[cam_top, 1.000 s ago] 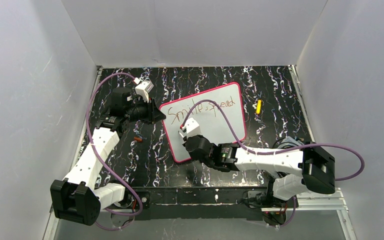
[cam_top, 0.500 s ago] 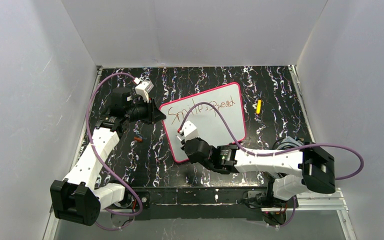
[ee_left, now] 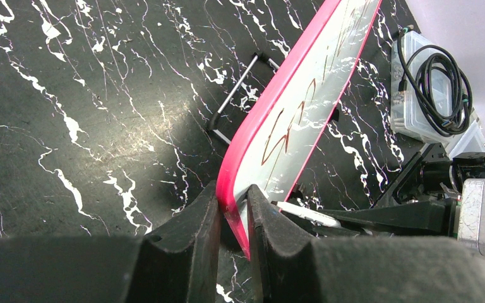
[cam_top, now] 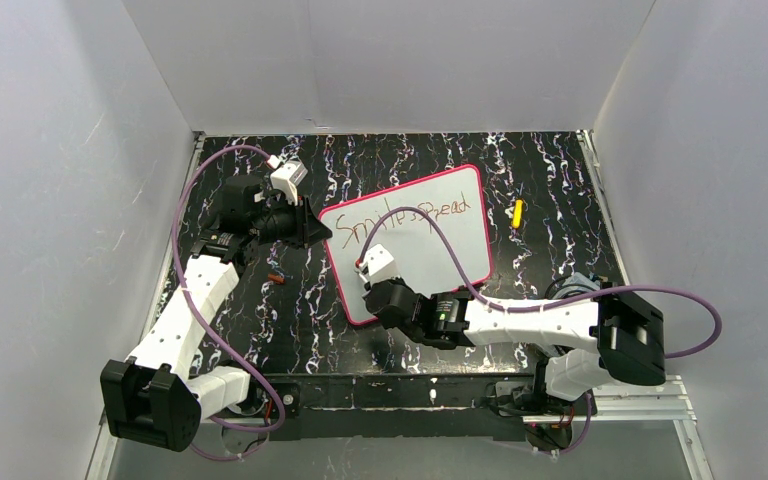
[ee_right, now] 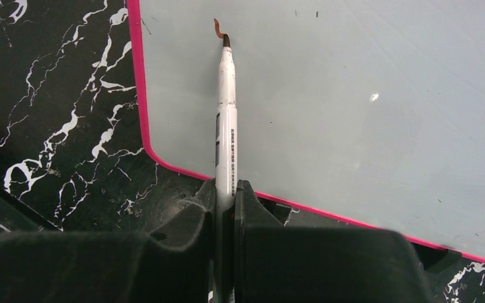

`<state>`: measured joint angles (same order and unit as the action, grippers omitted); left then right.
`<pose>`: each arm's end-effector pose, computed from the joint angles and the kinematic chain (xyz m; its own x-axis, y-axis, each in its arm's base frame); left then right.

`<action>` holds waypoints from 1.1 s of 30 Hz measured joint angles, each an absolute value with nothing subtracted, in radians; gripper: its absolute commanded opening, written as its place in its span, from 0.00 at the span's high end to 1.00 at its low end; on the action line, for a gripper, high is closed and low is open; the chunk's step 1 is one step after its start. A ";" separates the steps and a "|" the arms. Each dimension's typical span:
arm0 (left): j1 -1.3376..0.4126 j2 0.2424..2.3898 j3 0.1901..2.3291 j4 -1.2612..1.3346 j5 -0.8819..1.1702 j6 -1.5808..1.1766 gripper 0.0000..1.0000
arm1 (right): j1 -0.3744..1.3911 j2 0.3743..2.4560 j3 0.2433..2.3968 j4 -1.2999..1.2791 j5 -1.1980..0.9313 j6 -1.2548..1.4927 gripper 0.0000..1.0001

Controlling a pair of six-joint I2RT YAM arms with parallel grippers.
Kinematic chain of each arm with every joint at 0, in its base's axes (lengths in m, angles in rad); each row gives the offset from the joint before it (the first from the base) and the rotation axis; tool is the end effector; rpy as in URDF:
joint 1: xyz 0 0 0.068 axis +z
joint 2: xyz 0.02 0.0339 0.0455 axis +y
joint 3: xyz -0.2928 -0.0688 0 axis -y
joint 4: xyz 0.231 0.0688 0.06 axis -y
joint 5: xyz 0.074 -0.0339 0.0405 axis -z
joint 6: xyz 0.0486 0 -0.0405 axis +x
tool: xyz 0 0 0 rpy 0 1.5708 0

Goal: Write a sentence on the whiteboard

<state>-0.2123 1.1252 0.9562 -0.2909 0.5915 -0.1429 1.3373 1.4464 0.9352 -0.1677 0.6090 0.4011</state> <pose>0.2231 -0.0758 0.3472 -0.5239 -0.0080 -0.8517 0.5948 0.7123 -0.3726 0.0972 0.2884 0.2719 -0.4051 -0.3192 -0.8567 -0.5831 0.8120 -0.0268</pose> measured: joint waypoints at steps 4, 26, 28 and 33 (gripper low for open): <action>-0.212 1.125 0.956 -0.291 0.591 -0.143 1.00 | 1.336 1.441 0.935 -0.178 0.626 0.408 0.99; -0.212 1.125 0.956 -0.288 0.591 -0.146 1.00 | 1.323 1.433 0.936 -0.194 0.593 0.437 0.99; -0.212 1.125 0.956 -0.288 0.591 -0.146 1.00 | 1.325 1.433 0.931 -0.208 0.578 0.447 0.99; -0.212 1.125 0.956 -0.288 0.592 -0.147 1.00 | 1.344 1.433 0.905 -0.241 0.542 0.477 0.99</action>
<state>-0.2123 1.1252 0.9562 -0.2878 0.5919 -0.1467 1.3437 1.4334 0.9047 -0.2409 0.5419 0.4774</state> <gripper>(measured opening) 0.173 0.152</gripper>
